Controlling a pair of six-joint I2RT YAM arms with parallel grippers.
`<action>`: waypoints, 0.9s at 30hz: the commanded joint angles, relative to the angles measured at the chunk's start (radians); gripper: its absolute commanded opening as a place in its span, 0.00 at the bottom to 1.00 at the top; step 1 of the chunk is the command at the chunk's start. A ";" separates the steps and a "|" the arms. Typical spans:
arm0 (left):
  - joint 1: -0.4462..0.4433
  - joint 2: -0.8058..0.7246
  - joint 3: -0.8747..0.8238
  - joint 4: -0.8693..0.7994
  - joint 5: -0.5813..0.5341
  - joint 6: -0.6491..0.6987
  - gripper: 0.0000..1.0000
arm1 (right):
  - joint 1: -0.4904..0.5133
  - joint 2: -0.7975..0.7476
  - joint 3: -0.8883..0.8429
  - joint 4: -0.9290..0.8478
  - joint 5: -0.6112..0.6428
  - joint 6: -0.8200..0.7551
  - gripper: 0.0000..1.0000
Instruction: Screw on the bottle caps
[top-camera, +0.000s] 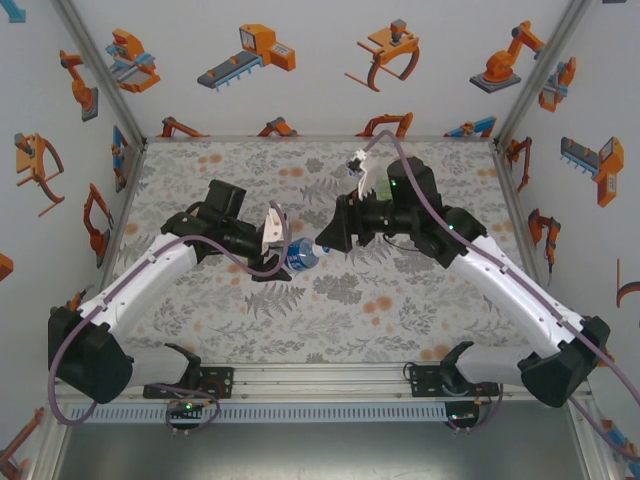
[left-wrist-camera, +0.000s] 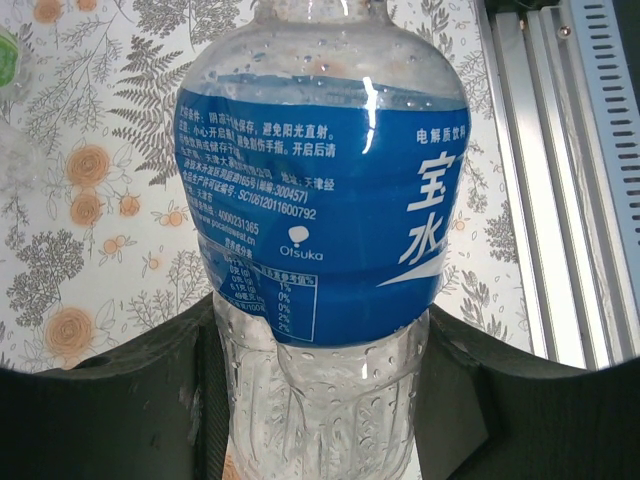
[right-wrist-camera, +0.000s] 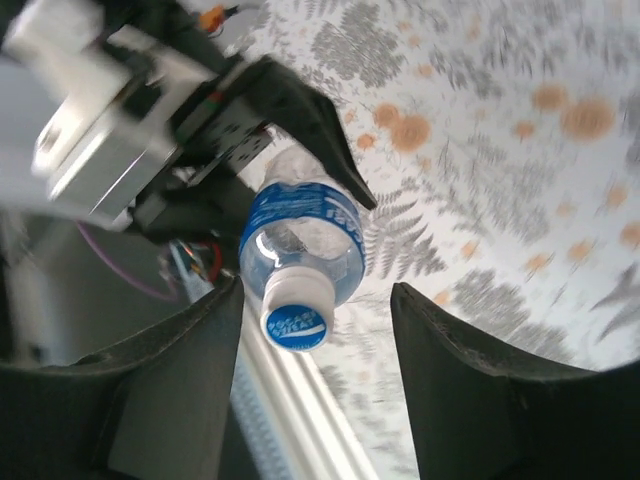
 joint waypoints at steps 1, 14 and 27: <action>-0.001 -0.011 0.028 -0.006 0.054 0.027 0.00 | 0.001 -0.046 -0.014 0.030 -0.207 -0.508 0.59; -0.003 -0.010 0.028 -0.011 0.068 0.032 0.00 | 0.003 0.003 -0.033 -0.038 -0.326 -0.857 0.49; -0.003 -0.009 0.030 -0.016 0.068 0.037 0.00 | 0.004 0.012 -0.048 -0.032 -0.320 -0.810 0.13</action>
